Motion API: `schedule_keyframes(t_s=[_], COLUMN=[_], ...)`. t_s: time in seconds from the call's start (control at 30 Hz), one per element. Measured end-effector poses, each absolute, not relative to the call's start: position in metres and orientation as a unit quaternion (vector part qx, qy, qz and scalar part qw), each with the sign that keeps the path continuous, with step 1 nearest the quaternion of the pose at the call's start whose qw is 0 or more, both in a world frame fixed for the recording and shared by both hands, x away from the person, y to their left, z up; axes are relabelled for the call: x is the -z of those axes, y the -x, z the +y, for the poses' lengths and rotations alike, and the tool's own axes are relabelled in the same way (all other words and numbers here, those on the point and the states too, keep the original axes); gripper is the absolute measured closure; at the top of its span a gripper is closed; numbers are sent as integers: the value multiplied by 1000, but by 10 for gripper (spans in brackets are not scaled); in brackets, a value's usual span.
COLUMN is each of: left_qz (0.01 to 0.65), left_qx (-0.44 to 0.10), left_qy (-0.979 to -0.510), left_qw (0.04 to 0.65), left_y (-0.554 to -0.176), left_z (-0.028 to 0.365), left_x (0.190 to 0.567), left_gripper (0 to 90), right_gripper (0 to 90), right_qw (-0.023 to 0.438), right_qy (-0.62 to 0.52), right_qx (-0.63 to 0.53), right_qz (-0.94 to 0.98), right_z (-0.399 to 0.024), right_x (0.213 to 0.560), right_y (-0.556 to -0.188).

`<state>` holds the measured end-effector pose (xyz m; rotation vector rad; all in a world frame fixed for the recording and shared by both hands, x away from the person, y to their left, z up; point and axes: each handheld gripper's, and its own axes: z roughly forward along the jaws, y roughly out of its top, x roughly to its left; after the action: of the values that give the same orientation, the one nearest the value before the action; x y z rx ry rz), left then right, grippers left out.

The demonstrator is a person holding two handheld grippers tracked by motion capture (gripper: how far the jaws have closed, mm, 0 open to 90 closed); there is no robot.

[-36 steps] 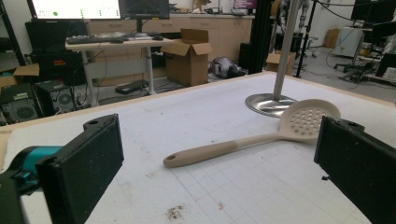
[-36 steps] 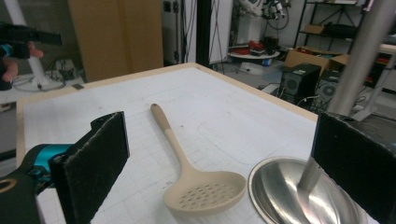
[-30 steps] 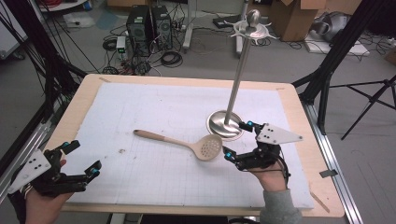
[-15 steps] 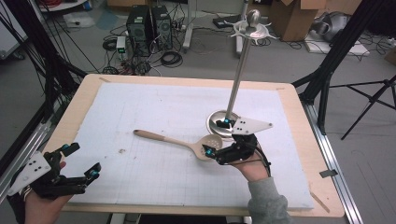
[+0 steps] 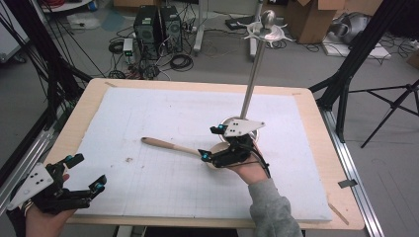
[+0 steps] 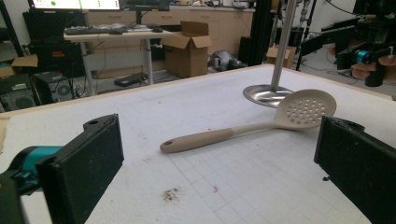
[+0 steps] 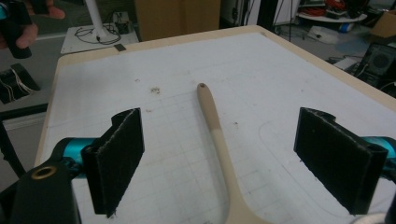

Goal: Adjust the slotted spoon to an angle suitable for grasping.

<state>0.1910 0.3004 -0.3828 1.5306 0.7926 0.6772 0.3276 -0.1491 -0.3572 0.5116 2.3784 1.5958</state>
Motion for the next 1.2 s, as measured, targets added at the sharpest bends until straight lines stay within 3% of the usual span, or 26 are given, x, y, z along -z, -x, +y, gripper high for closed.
schedule_keyframes(t_s=[1.2], left_qz=[355], left_qx=[-290], left_qy=[-658], left_qw=[597], left_y=[-185], left_z=[308], left_x=[389], left_gripper=[17], right_gripper=[291], right_qw=[72], right_qy=[-144], right_qx=[-461], right_qz=[872], right_z=[-103], right_x=[387], right_y=[-366])
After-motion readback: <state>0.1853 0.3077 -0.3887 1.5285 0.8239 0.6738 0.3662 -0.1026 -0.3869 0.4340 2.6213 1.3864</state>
